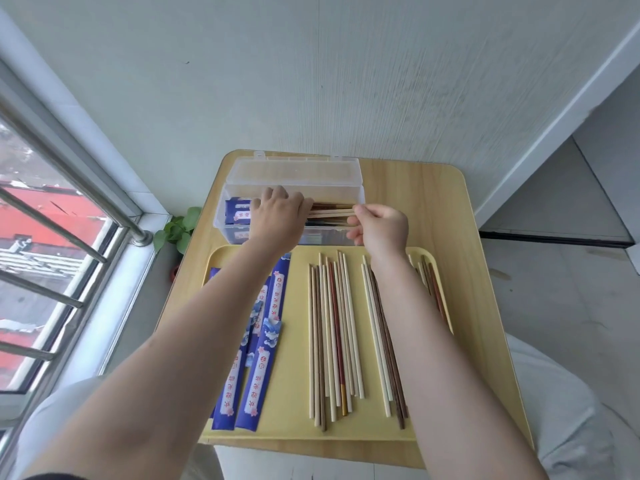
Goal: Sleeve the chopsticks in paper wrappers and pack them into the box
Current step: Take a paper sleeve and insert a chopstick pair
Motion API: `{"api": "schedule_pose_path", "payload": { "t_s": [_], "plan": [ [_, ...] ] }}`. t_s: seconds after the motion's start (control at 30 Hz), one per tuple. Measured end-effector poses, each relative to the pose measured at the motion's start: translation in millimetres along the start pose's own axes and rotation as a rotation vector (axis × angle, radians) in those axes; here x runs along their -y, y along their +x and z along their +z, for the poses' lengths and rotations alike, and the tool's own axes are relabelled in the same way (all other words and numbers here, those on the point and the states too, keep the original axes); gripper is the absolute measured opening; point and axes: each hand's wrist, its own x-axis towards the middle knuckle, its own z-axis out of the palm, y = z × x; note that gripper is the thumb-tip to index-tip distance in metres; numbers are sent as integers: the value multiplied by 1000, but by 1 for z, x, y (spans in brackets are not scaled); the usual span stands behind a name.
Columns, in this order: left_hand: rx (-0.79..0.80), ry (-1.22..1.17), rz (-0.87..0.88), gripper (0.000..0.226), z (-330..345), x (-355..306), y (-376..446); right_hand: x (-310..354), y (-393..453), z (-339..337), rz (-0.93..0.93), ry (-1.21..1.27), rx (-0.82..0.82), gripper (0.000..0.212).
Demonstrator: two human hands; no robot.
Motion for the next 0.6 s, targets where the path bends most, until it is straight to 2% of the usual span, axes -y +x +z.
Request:
{"api": "schedule_pose_path", "payload": {
  "t_s": [0.07,0.17,0.33,0.43,0.53,0.6],
  "plan": [
    [-8,-80,14,27,7,5,-3,-1,3,0,-19,-83,-1,12],
    [-54,-203,-42,26,7,7,-11,1,4,0,-149,-351,-10,19],
    [-35,-195,-109,34,0,8,-21,6,-2,1,-277,-674,0,21],
    [-38,-192,-109,36,-5,6,-26,5,-9,4,-314,-731,42,21],
    [-114,-221,-112,32,-9,7,-33,4,-23,8,-346,-688,78,17],
    [-200,-256,-126,30,-12,9,-45,-2,-41,14,-361,-700,193,14]
  ]
}}
